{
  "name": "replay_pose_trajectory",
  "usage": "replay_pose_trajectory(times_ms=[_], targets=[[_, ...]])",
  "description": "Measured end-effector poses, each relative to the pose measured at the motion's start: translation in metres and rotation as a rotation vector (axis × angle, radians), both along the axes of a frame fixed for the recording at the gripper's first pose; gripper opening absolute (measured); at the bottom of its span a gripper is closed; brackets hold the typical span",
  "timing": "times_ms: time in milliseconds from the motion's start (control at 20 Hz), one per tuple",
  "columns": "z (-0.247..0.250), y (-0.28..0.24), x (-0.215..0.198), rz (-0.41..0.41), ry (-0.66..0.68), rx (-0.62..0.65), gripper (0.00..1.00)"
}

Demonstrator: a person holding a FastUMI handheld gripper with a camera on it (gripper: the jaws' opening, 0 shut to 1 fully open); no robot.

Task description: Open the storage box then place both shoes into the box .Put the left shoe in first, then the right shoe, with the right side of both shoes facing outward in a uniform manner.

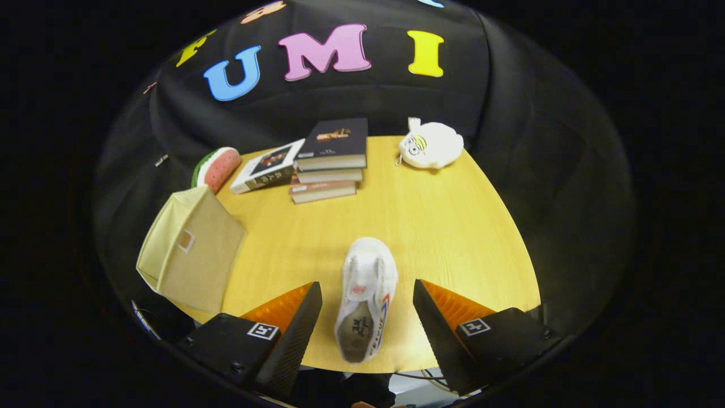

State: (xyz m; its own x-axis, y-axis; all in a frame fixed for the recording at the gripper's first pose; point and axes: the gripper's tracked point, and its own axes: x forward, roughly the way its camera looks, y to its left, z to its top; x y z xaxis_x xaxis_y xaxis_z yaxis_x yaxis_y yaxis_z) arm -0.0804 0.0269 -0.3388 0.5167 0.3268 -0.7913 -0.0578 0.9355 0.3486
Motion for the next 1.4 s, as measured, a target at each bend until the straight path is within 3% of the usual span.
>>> replay_pose_trajectory(times_ms=[250, 450, 650, 750, 800, 850, 1000, 1200, 1400], targets=[[-0.075, -0.001, -0.028, 0.035, 0.128, -0.033, 0.99], [-0.109, 0.001, -0.005, -0.037, 0.148, -0.011, 0.99], [-0.119, 0.016, 0.024, -0.093, 0.122, 0.093, 0.94], [-0.112, 0.026, 0.019, -0.116, 0.142, 0.161, 0.76], [-0.123, 0.029, 0.025, -0.116, 0.16, 0.167, 0.5], [-0.115, 0.022, 0.023, -0.131, 0.183, 0.145, 0.49], [-0.111, 0.008, 0.022, -0.23, 0.248, 0.093, 0.12], [-0.073, 0.022, 0.022, -0.285, 0.283, 0.195, 0.08], [-0.01, 0.039, 0.034, -0.278, 0.245, 0.177, 0.08]])
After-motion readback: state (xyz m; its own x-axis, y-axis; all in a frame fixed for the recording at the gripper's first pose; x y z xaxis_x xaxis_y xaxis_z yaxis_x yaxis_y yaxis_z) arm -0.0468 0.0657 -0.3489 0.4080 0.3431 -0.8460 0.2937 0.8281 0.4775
